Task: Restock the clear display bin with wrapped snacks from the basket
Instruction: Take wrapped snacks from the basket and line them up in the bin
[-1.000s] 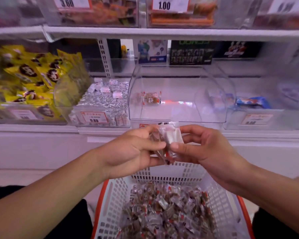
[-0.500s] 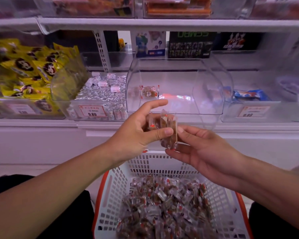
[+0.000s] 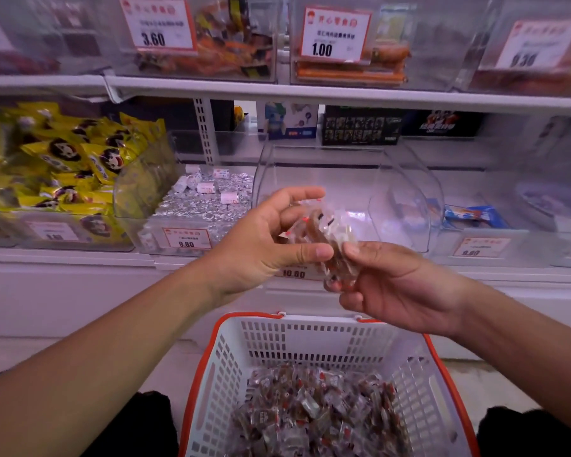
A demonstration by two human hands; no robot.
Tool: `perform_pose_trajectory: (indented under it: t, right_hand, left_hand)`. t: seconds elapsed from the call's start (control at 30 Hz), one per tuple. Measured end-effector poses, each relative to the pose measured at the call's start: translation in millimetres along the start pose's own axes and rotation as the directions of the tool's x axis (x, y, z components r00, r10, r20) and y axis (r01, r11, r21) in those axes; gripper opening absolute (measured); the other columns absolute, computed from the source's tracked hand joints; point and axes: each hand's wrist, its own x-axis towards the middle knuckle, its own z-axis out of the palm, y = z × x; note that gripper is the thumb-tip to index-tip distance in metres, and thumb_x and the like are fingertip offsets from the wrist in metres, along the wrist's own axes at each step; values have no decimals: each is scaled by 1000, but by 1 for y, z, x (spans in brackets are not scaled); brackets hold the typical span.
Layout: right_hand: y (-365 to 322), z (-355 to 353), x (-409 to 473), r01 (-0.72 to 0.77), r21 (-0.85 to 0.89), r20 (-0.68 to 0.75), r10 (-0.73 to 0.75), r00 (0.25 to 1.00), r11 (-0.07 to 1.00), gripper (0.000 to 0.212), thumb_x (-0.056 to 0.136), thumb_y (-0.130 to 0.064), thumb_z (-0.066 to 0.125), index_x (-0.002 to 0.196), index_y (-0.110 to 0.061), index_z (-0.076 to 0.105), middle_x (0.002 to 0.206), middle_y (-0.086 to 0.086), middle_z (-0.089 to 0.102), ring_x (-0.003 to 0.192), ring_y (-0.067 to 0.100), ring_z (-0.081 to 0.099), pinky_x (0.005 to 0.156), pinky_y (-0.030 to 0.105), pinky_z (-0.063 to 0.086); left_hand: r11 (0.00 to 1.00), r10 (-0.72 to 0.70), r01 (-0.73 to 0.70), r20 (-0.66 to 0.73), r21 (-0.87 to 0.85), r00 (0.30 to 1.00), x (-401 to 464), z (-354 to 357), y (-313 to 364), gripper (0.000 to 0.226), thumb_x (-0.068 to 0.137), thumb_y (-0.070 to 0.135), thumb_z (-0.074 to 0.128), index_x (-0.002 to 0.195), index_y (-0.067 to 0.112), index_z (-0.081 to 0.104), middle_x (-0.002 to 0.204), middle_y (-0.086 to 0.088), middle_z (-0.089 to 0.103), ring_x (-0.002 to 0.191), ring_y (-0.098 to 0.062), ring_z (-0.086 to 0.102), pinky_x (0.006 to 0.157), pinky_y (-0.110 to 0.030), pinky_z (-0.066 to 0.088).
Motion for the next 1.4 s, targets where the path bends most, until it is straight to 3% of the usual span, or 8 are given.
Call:
perform_pose_trajectory:
  t: [0.23,0.33,0.53,0.77,0.9,1.1,1.27,1.4]
  right_hand:
    - [-74,-36,88,-42,-691,-262,-196,945,722,25,84,-26,74,101,-9,70,92,9,66,74,12,59,59,23,45]
    - [-81,-65,138,-290,-922,-339,-178,924,256,29,86,-31,73,100,-8,63,87,6,65,76,16,57,61,28,46]
    - [-50,-98,207,-399,-917,-395,-188,899,16,35,80,-18,79,108,-7,61,105,9,62,81,20,57,62,27,50]
    - [-40,-122,208,-524,-848,-523,-294,800,82,74,69,-29,89,127,-8,46,115,10,57,101,27,61,80,37,54]
    - [-38,-120,216,-611,-761,-648,-237,724,217,37,67,-27,89,83,-7,63,80,8,70,58,11,68,42,18,47]
    - [-30,-105,230,-560,-671,-721,-251,645,486,40,57,-16,96,77,-5,64,65,7,70,47,11,68,47,24,56]
    - [-44,-91,221,-615,-707,-702,-251,666,349,43,62,-27,94,79,-8,59,77,6,66,60,17,70,57,29,61]
    - [-73,-62,195,-609,-790,-522,-449,725,-65,47,79,-40,78,63,-9,47,63,4,52,62,19,54,44,24,37]
  left_hand:
    - [859,264,54,-532,509,805,32,-68,9,35,84,45,74,113,31,59,94,9,64,72,5,57,64,-19,47]
    - [680,94,318,-509,661,856,36,-79,-12,42,79,57,73,108,33,55,82,7,66,71,0,61,58,-23,43]
    - [596,80,231,-343,769,936,49,-84,-37,10,86,26,66,79,19,62,43,14,54,40,0,48,52,-23,34]
    - [659,95,179,-317,730,944,47,-87,-43,6,85,27,64,83,23,63,45,15,57,41,-2,49,54,-27,43]
    - [682,93,175,-322,710,942,44,-83,-45,8,88,25,61,81,23,59,45,5,57,43,-13,54,51,-30,42]
    - [698,92,183,-341,692,936,44,-81,-44,10,88,24,61,78,24,57,44,7,57,41,-8,54,52,-30,44]
    - [685,64,231,-373,691,926,46,-83,-41,11,88,29,64,92,19,63,46,5,61,40,-10,56,52,-28,44]
    - [634,143,245,-422,734,895,39,-80,-31,28,83,48,69,88,23,57,49,3,58,43,-8,51,50,-28,39]
